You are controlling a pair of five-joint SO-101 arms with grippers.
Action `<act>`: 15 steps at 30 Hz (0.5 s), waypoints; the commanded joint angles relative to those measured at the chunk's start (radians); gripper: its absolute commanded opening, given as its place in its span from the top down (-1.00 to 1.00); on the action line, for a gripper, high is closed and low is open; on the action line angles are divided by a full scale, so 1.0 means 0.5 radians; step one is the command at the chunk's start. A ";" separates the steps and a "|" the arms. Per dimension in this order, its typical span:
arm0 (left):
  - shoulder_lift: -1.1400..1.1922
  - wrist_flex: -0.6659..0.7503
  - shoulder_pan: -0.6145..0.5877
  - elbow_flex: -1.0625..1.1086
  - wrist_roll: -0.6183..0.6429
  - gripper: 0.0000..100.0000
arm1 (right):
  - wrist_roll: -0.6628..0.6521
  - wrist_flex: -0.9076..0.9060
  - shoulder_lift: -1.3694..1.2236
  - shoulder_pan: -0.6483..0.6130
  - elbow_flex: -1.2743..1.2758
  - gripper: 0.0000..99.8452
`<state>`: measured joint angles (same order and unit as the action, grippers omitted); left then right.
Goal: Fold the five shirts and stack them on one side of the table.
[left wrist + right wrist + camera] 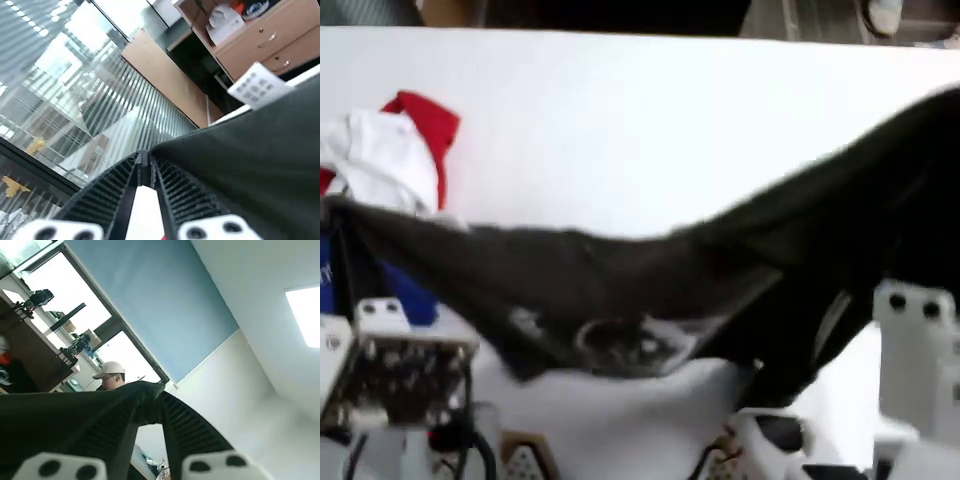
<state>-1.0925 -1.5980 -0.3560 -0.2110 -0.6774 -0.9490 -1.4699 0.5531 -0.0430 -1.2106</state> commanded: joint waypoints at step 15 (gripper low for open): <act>0.758 0.844 -0.006 0.508 0.000 0.95 | 0.117 0.250 -0.511 -0.005 0.948 0.96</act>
<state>-0.8025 -1.2727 -0.3544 0.0422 -0.6790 -0.8999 -1.4024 0.3629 -0.0460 -0.8224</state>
